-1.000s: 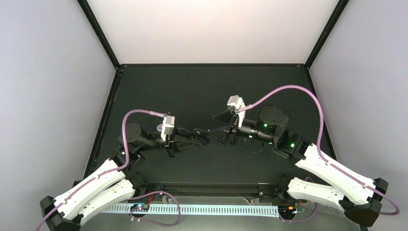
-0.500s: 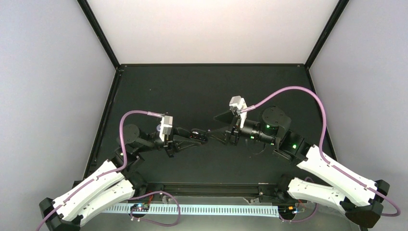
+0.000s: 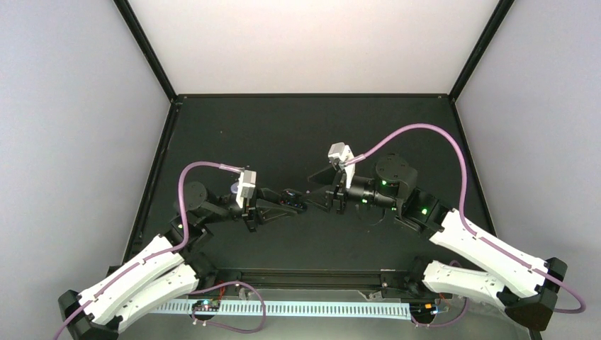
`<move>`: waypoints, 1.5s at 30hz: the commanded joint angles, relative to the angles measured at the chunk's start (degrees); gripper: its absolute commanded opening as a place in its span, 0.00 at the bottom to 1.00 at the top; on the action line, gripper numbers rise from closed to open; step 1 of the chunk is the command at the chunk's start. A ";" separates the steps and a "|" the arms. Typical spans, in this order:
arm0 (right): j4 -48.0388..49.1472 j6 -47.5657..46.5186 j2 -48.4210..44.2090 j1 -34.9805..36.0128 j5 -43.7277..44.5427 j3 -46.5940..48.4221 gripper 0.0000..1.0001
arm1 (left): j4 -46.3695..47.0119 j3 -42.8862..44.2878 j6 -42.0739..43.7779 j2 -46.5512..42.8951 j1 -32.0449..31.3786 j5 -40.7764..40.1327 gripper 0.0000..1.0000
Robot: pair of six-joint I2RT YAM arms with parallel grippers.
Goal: Insert the wireless bluetooth earbuds into the charging case
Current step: Open the charging case.
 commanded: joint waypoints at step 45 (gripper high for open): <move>-0.77 -2.47 0.21 0.25 -6.55 2.24 0.01 | 2.57 2.06 -0.35 4.16 -0.71 4.30 0.10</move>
